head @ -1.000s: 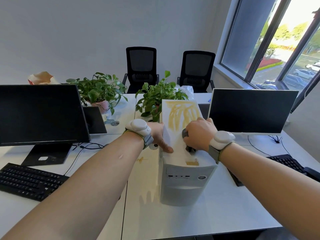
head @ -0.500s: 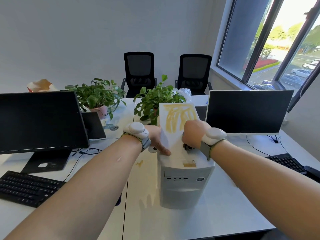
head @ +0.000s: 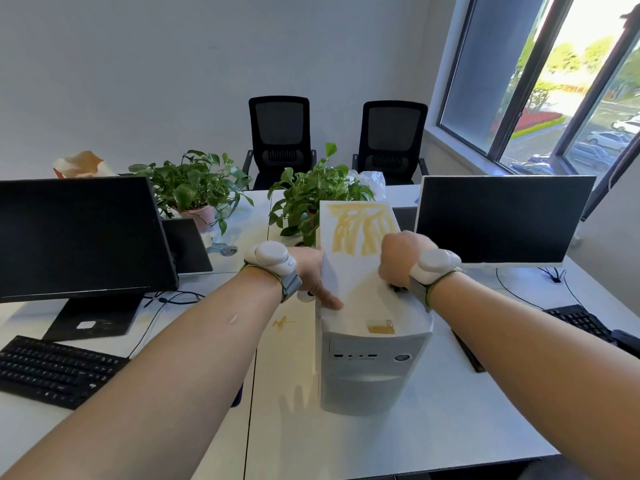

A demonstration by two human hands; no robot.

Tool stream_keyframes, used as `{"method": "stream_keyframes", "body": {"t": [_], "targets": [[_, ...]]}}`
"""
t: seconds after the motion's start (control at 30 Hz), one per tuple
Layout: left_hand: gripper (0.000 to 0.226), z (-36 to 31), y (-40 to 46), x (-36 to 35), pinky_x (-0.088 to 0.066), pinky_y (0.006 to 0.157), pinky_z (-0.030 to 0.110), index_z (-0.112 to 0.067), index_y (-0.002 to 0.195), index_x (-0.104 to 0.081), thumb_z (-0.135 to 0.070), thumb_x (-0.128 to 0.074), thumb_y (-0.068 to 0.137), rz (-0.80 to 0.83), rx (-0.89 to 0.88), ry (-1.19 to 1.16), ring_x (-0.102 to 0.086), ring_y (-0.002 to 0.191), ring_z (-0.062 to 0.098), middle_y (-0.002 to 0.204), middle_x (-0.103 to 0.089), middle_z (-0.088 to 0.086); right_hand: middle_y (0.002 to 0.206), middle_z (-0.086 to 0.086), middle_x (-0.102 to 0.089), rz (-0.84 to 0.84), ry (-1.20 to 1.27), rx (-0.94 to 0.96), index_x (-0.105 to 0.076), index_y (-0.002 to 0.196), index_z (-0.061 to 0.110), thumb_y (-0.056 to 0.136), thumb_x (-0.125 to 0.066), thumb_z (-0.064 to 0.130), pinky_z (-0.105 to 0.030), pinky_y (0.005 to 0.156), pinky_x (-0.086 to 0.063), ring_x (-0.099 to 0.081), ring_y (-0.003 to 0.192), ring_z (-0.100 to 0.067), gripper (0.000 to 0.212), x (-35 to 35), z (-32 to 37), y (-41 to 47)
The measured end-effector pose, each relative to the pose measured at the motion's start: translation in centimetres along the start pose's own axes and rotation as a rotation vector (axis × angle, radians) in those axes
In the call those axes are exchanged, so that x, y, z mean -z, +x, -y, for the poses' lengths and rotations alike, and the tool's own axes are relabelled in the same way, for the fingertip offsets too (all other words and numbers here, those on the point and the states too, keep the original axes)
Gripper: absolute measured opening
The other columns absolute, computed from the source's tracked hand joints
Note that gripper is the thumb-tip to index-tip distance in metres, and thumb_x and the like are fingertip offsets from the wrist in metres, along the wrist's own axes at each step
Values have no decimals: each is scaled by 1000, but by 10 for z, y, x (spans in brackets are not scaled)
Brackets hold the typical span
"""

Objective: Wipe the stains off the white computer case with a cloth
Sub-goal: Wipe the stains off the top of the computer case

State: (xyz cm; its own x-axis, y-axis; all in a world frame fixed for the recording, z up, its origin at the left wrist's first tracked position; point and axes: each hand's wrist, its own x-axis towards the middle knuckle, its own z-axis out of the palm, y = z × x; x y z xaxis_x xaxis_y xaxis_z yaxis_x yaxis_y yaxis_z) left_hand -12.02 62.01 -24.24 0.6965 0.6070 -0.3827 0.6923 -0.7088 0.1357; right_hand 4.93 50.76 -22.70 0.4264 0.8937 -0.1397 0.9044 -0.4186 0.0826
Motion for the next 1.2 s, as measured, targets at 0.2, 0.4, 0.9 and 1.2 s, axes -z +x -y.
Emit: {"method": "stream_keyframes", "body": {"t": [0.2,0.4,0.9,1.2], "targets": [[83,2,7,2,-46,65,28,-13,104,-67,-77,-84,53,32,-10,-10,-57,77,23,97,-71,2,101,0,-65,-65,79,156,-67,90,19,84,-56,16,-32,78,-50,-59,94,-24,13,-12,43,-13],[94,-9,15,8,-59,75,34,-20,90,-77,-91,-74,29,62,8,99,-70,79,24,86,-75,-2,84,-1,-59,-65,134,277,-68,83,18,86,-49,10,-31,64,-49,-58,84,-25,21,-13,18,-37],[85,-1,19,19,-48,64,23,-12,113,-66,-73,-85,57,42,59,109,-58,80,20,114,-71,8,95,-5,-65,-35,282,367,-77,103,26,88,-54,14,-42,82,-55,-59,92,-29,30,-23,22,-38],[105,8,11,12,-55,90,35,-12,142,-54,-65,-90,58,-5,-8,55,-63,105,24,128,-66,6,99,-3,-65,-36,174,157,-72,97,19,90,-51,13,-27,66,-41,-59,88,-26,23,-5,48,-20]]}}
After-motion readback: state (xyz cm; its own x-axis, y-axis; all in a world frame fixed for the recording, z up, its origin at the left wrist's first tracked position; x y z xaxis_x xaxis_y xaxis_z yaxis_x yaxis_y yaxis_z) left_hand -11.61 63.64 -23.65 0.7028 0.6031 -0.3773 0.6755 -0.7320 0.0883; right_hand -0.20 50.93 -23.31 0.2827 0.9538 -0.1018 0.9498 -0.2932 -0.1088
